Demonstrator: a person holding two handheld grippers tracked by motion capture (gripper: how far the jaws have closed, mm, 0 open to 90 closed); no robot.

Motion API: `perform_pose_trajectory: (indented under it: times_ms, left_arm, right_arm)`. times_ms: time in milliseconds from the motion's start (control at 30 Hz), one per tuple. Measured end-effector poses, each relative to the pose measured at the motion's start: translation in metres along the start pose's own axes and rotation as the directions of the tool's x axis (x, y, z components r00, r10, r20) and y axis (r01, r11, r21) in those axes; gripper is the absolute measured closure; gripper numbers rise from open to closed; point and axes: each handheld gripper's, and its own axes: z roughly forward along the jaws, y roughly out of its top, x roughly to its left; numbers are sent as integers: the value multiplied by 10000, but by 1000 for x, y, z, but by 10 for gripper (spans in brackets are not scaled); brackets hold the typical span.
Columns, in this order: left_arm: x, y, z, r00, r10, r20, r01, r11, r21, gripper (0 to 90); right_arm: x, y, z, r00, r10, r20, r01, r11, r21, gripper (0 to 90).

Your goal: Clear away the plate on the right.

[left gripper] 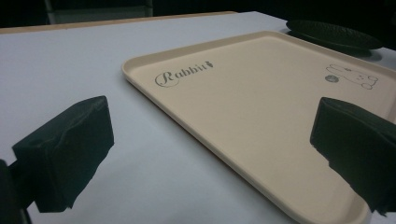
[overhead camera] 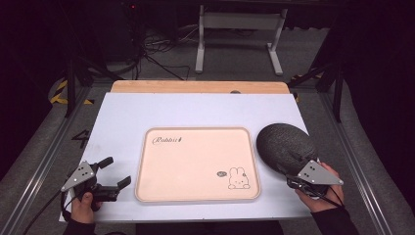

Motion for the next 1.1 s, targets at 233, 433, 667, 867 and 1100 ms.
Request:
perform_pose_trajectory:
  times_ms: [233, 433, 667, 867, 1100]
  left_arm:
    - [0, 0, 0, 10000, 26, 3, -26, 10000, 23, 3]
    - [0, 0, 0, 10000, 30, 5, -30, 10000, 27, 3]
    - [0, 0, 0, 10000, 7, -5, -7, 10000, 27, 3]
    - [0, 0, 0, 10000, 0, -3, 0, 10000, 23, 3]
    - [0, 0, 0, 10000, 7, 2, -7, 10000, 22, 3]
  right_arm:
    - [8, -4, -4, 9829, -1790, 440, 1771, 9832, 447, 520]
    - [14, -10, -6, 9419, -3319, 519, 3259, 9402, 990, 562]
    - [26, -20, -10, 8952, -4442, 359, 4333, 8864, 1630, 605]
    - [34, -29, -11, 8555, -5173, 222, 5044, 8422, 1904, 636]
    - [41, -33, -9, 8070, -5904, 131, 5696, 7841, 2465, 699]
